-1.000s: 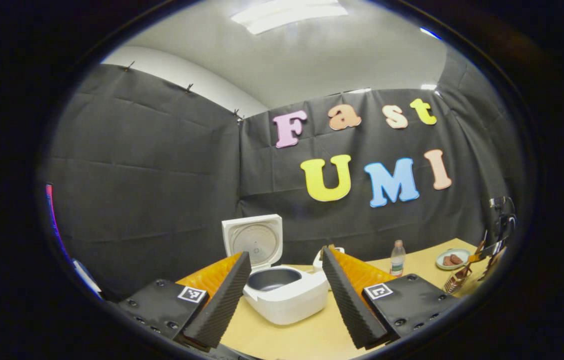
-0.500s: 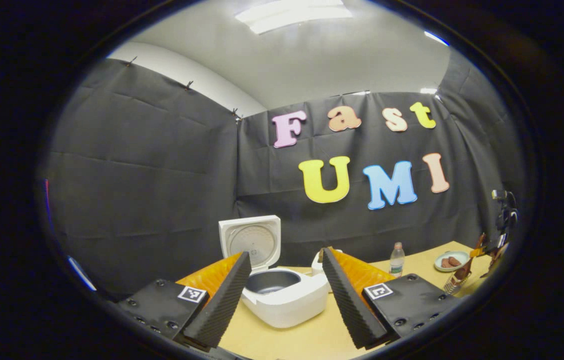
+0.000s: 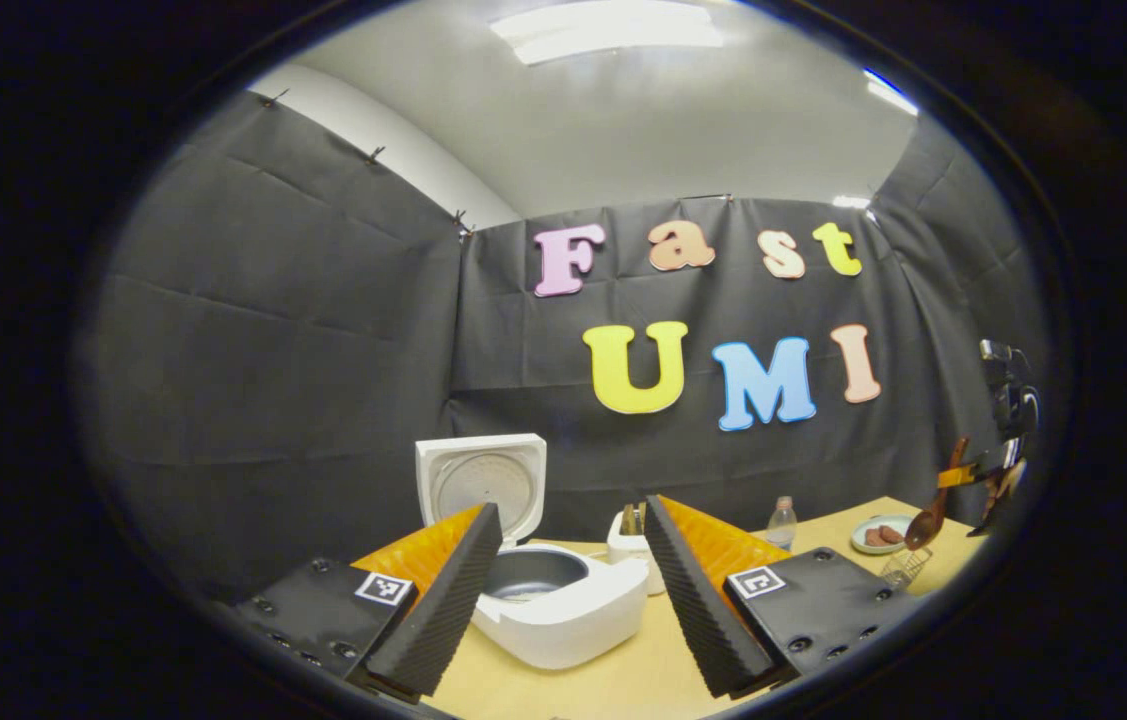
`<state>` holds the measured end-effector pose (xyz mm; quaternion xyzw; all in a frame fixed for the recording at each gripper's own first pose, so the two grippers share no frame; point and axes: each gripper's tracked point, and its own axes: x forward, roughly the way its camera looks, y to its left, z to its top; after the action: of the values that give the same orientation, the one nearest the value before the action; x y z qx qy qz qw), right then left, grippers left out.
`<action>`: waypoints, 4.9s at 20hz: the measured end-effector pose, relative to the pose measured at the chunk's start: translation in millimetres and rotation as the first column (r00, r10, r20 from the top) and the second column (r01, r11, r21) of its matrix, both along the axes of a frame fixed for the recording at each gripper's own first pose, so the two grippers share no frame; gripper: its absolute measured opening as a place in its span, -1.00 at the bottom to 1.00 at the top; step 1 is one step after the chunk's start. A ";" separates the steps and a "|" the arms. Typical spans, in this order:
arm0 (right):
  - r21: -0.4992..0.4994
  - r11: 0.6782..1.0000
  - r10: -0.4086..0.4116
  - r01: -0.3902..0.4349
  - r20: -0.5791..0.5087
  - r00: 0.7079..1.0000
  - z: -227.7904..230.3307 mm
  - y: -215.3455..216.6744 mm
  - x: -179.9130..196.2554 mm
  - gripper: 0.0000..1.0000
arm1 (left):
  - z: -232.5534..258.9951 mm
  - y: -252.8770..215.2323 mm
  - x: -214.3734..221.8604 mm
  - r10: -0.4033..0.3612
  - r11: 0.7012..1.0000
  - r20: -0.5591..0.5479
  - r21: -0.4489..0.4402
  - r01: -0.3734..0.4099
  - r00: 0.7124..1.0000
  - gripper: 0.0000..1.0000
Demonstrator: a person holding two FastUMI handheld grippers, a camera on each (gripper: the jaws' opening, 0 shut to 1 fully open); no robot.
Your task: Close the left gripper, press the button to open the rice cooker; take a wooden spoon from the chopstick holder with the right hand, scoop a spoonful of rice and pour it into the rice cooker, then put the wooden spoon back into the chopstick holder.
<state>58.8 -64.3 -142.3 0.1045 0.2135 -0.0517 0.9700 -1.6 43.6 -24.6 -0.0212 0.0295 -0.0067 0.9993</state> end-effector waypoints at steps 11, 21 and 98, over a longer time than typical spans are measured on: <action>0.039 0.992 0.121 -0.122 0.018 0.992 -4.7 126.6 10.6 -0.71 | -23.3 68.0 5.7 0.005 1.000 -0.026 -0.003 -0.005 1.000 0.98; -0.107 0.972 0.201 -0.207 -0.065 0.977 -83.0 191.3 19.6 -0.70 | -47.0 123.0 -9.3 0.071 0.997 -0.083 0.035 -0.069 0.994 0.98; 0.779 0.528 0.466 -0.338 0.068 0.882 40.7 511.8 95.4 -0.71 | -120.3 219.8 -81.6 0.308 0.951 -0.224 0.054 -0.304 0.925 0.98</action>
<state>154.2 447.5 -101.6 0.4526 0.3044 0.2622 0.7961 -83.3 263.4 -145.0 -0.0170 0.1415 0.1520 0.9781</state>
